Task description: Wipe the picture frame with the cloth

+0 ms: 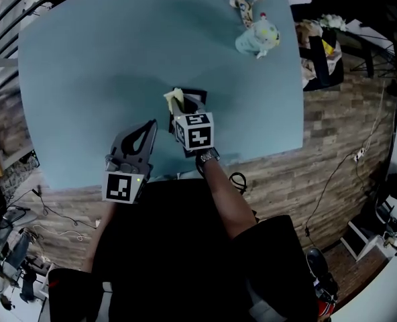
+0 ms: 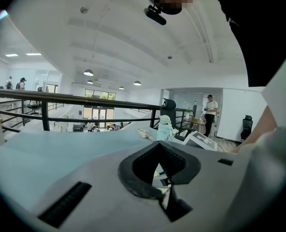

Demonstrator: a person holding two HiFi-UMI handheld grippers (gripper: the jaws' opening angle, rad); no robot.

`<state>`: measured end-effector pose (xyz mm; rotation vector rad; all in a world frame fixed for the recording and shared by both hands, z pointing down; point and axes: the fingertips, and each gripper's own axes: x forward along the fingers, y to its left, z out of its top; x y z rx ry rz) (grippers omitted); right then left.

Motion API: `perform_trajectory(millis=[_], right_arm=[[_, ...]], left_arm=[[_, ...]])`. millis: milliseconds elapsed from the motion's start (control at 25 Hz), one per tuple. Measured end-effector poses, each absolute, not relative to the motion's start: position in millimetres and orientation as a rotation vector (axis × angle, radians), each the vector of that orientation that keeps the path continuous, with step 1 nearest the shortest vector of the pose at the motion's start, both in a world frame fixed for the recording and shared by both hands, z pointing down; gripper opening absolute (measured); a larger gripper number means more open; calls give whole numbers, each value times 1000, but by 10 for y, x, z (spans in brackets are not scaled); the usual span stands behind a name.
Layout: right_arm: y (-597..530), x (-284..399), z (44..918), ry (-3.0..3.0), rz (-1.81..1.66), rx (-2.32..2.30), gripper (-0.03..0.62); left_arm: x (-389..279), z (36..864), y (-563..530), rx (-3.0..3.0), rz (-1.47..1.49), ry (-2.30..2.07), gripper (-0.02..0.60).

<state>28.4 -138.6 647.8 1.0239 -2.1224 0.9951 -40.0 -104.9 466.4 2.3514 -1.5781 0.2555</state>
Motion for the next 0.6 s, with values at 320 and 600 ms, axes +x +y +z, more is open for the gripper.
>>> perform_trajectory(millis=[320,600], right_arm=[[-1333,123,6579,-2111,994,971,58],[-1365,180,6598,-2105,999,977,58]], left_arm=[[-545,4692,-1011,2315,267,-1608,-3],[-499,4706,-1059,2329,268,-1594,-3]])
